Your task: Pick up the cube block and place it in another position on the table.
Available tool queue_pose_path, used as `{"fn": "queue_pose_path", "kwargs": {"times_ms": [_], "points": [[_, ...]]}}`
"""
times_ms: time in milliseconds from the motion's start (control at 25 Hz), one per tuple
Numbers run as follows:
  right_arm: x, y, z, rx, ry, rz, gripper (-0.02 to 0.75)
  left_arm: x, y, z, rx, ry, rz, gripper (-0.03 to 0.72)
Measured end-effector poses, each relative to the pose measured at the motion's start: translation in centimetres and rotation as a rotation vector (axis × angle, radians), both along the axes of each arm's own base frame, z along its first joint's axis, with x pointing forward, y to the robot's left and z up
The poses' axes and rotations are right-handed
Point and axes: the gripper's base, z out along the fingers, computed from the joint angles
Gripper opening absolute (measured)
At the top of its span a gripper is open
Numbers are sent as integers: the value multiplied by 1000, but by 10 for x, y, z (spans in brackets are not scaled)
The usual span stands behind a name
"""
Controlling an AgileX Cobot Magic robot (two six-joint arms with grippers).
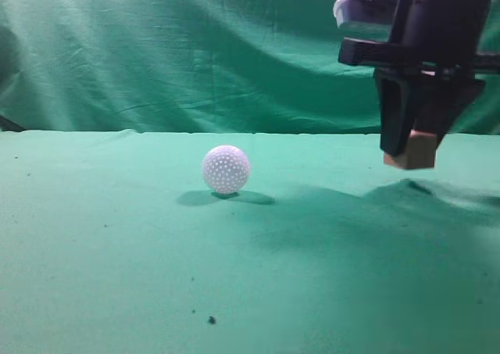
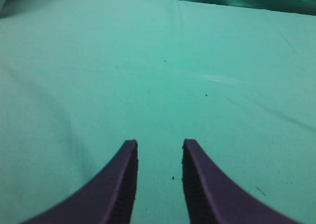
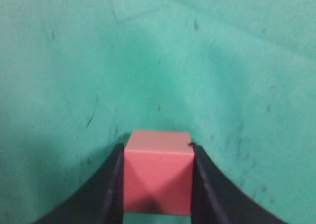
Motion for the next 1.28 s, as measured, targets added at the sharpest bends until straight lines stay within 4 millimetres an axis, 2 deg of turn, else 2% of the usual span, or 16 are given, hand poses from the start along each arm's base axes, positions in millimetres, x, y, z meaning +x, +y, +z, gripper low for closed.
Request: {"fn": "queue_pose_path", "kwargs": {"times_ms": [160,280,480,600,760,880,1000,1080,1160,1240,1280], "points": [[38,-14,36,4,-151,-99,223,0,0,0,0,0,0,262],[64,-22,42,15,-190,-148,223,0,0,0,0,0,0,262],[94,-17,13,-8,-136,-164,223,0,0,0,0,0,0,262],[99,-15,-7,-22,-98,-164,223,0,0,0,0,0,0,262],[99,-14,-15,-27,-64,-165,223,0,0,0,0,0,0,262],[97,-13,-13,-17,-34,-176,420,0,0,0,0,0,0,262],[97,-13,-3,-26,2,-182,529,0,0,0,0,0,0,262],[98,-13,7,-29,12,-189,519,0,0,0,0,0,0,262],[95,-13,27,-18,-6,-194,358,0,0,0,0,0,0,262],[87,-16,56,-1,-44,-198,174,0,0,0,0,0,0,262],[79,-19,78,15,-82,-199,103,0,0,0,0,0,0,262]]}}
